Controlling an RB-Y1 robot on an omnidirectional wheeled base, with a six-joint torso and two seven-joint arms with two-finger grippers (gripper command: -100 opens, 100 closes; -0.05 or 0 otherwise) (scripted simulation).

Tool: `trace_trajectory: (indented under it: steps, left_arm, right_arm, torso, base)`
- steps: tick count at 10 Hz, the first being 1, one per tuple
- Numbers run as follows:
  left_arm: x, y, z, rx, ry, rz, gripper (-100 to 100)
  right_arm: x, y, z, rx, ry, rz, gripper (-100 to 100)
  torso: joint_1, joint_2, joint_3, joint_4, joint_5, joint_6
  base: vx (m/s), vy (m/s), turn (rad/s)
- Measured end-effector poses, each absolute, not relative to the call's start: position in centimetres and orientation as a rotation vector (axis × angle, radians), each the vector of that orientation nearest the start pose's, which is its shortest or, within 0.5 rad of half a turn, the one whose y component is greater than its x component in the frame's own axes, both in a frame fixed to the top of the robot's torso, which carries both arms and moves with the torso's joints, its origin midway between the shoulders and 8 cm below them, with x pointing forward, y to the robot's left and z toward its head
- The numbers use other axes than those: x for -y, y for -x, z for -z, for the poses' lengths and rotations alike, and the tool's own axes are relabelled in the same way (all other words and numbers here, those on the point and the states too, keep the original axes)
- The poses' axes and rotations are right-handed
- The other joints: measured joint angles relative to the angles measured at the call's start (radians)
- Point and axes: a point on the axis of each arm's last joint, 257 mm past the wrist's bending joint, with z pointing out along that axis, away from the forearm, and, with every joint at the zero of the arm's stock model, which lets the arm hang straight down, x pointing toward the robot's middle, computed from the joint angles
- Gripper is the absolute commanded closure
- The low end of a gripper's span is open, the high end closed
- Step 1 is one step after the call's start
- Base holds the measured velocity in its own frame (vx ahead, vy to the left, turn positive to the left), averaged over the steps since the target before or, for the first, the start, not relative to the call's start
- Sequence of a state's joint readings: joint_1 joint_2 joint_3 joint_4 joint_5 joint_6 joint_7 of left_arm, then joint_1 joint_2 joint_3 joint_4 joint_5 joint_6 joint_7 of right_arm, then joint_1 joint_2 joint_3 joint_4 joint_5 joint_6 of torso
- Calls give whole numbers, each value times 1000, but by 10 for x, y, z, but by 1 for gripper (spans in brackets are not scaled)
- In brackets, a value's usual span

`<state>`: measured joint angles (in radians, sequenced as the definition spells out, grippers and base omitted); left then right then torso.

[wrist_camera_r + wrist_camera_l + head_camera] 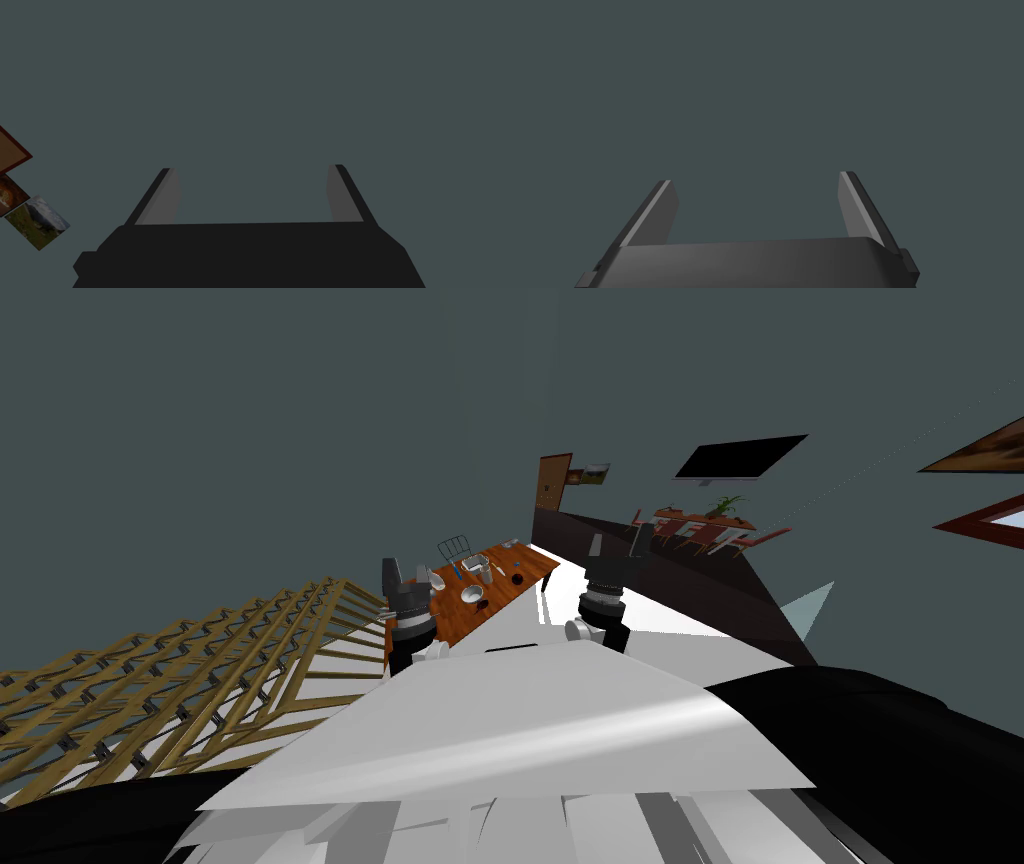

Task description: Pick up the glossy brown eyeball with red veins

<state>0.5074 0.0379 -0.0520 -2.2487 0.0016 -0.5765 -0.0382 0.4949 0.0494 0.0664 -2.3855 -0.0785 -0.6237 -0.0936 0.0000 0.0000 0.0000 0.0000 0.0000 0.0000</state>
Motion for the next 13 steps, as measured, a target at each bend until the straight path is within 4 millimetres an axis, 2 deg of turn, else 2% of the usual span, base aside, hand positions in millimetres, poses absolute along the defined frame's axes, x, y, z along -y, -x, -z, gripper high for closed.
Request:
trace_trajectory:
  steps: [2, 8, 13]
  left_arm:
    - [-253, -351, -1, -668, 622, 1343, -100]
    - [-255, -390, 61, -786, 732, 1358, -100]
    - [-260, -409, 108, -859, 815, 1346, -100]
  right_arm:
    - [270, -296, -91, -327, -582, -1546, 0]
    - [270, -296, -91, -327, -582, -1546, 0]
    - [270, -296, -91, -327, -582, -1546, 0]
  torso:
    - [-3, 0, 0, 0, 0, 0]
    - [-3, -1, -1, 0, -1, 0]
    - [-2, -1, -1, 0, -1, 0]
  base:
    - [3, -50, -1]
    - [7, -45, 1]
    - [13, -32, 3]
